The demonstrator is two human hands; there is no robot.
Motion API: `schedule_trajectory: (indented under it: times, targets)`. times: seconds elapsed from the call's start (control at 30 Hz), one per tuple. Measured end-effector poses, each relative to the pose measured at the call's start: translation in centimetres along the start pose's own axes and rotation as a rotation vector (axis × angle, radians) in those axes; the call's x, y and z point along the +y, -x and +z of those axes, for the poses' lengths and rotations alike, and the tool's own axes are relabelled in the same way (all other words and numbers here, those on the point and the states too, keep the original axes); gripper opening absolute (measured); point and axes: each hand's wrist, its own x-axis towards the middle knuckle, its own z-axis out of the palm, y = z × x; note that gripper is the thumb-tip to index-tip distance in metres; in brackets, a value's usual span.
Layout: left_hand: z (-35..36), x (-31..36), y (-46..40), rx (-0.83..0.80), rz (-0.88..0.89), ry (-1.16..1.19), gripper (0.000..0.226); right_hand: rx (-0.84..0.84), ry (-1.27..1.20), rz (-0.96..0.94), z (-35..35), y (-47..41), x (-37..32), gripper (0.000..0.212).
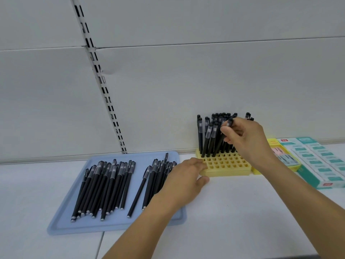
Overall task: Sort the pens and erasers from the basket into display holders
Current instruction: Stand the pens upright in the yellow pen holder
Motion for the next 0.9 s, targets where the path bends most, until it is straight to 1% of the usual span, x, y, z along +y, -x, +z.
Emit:
schedule_trajectory:
  times: [0.13, 0.23, 0.3, 0.33, 0.4, 0.43, 0.47, 0.5, 0.53, 0.6, 0.67, 0.7, 0.73, 0.8, 0.9]
  targets:
    - [0.0, 0.1, -0.1, 0.006, -0.006, -0.016, 0.044, -0.073, 0.089, 0.022, 0.9, -0.2, 0.3, 0.014]
    - [-0.1, 0.3, -0.1, 0.009, -0.004, -0.032, 0.045, -0.085, 0.086, 0.055, 1.2, -0.2, 0.4, 0.015]
    - [-0.4, 0.5, 0.5, 0.026, 0.009, -0.054, 0.047, -0.079, 0.14, 0.07, 1.0, 0.0, 0.0, 0.017]
    - [-0.5, 0.5, 1.1, 0.046, 0.002, -0.055, 0.047, -0.043, 0.194, 0.082, 1.0, 0.4, -0.1, 0.022]
    - [-0.9, -0.1, 2.7, 0.125, -0.071, -0.073, 0.048, 0.096, 0.231, 0.099, 1.1, 2.0, -0.6, 0.031]
    - [-1.2, -0.6, 3.5, 0.197, -0.132, -0.115, 0.047, 0.148, 0.205, 0.079, 1.4, 3.0, -1.2, 0.027]
    - [-1.6, -1.3, 4.3, 0.279, -0.209, -0.186, 0.047, 0.144, 0.191, 0.051, 1.9, 3.9, -1.8, 0.019]
    - [-2.1, -2.1, 5.1, 0.337, -0.304, -0.27, 0.047, 0.069, 0.211, 0.033, 2.7, 4.8, -2.4, 0.015]
    - [-2.6, -2.9, 5.9, 0.339, -0.41, -0.334, 0.051, -0.057, 0.272, 0.018, 3.6, 5.6, -3.2, 0.022]
    - [-3.4, -4.4, 6.7, 0.219, -0.572, -0.378, 0.066, -0.343, 0.475, -0.011, 6.0, 6.7, -4.6, 0.037]
    - [-3.9, -5.0, 6.9, 0.1, -0.64, -0.3, 0.074, -0.498, 0.631, -0.038, 8.0, 7.1, -5.8, 0.05]
    - [-4.0, -5.2, 6.8, 0.07, -0.65, -0.255, 0.072, -0.536, 0.667, -0.037, 8.8, 7.0, -6.2, 0.053]
    - [-4.2, -5.2, 6.6, 0.057, -0.65, -0.226, 0.064, -0.562, 0.687, -0.031, 9.4, 6.9, -6.5, 0.052]
    - [-4.5, -5.3, 6.2, 0.041, -0.662, -0.183, 0.047, -0.599, 0.7, -0.019, 10.3, 6.7, -7.1, 0.045]
    - [-4.9, -5.2, 6.0, 0.019, -0.673, -0.137, 0.04, -0.637, 0.699, 0.023, 11.1, 6.5, -7.9, 0.038]
